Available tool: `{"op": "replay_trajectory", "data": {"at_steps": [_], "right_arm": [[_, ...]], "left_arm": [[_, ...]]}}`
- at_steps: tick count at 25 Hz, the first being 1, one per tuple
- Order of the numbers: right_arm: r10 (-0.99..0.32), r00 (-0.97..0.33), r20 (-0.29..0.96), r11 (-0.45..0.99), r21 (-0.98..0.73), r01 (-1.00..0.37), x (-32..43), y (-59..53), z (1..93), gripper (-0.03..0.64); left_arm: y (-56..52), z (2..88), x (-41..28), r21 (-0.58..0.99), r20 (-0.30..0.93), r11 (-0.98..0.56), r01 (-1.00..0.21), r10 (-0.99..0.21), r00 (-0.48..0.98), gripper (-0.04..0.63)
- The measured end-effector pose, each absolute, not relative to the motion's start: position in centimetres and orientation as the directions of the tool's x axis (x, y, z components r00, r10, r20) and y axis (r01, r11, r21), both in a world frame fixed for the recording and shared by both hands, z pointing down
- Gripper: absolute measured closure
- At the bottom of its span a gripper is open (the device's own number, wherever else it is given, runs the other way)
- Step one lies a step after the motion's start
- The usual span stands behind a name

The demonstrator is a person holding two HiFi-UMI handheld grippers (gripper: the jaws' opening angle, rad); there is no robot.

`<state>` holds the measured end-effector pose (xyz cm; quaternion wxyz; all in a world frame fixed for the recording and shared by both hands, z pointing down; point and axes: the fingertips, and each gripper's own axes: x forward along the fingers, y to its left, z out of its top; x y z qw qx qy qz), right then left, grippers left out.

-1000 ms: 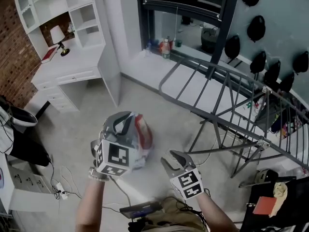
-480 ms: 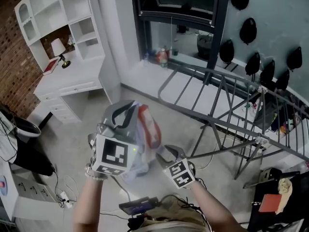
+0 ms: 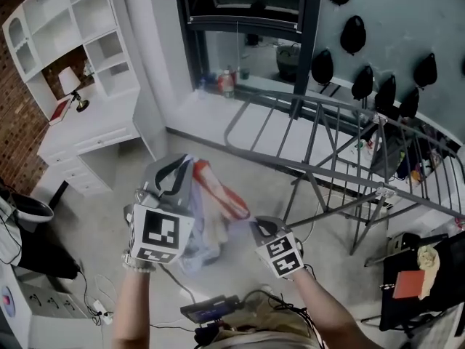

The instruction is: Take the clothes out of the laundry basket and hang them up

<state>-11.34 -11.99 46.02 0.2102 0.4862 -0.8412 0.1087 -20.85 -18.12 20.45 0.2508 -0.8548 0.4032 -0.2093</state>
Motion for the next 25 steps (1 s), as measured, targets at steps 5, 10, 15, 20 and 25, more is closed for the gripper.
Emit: {"op": "replay_trajectory", "data": {"at_steps": [5, 10, 15, 20, 25], "right_arm": [[-0.832, -0.291, 0.473, 0.363, 0.066, -0.930, -5.6, -10.0, 46.1, 0.609], [-0.870, -0.114, 0.480, 0.184, 0.102, -0.978, 1.0, -6.8, 45.1, 0.609], [-0.882, 0.045, 0.470, 0.043, 0.176, -0.983, 7.2, -2.7, 43.3, 0.609], [-0.876, 0.205, 0.436, -0.123, 0.210, -0.970, 14.1, 2.0, 41.2, 0.609], [-0.848, 0.337, 0.410, -0.258, 0.235, -0.937, 21.9, 8.0, 39.8, 0.609]], "left_arm": [[-17.9, 23.9, -20.7, -0.568, 0.197, -0.602, -0.561, -0.761, 0.618, 0.588], [-17.4, 27.8, -18.1, -0.542, 0.250, -0.675, -0.501, -0.699, 0.670, 0.588], [-16.1, 30.5, -13.7, -0.499, 0.273, -0.745, -0.442, -0.620, 0.736, 0.588], [-13.4, 32.7, -7.5, -0.472, 0.307, -0.815, -0.336, -0.509, 0.804, 0.588], [-9.8, 33.6, 0.7, -0.473, 0.321, -0.852, -0.224, -0.404, 0.857, 0.588]]}}
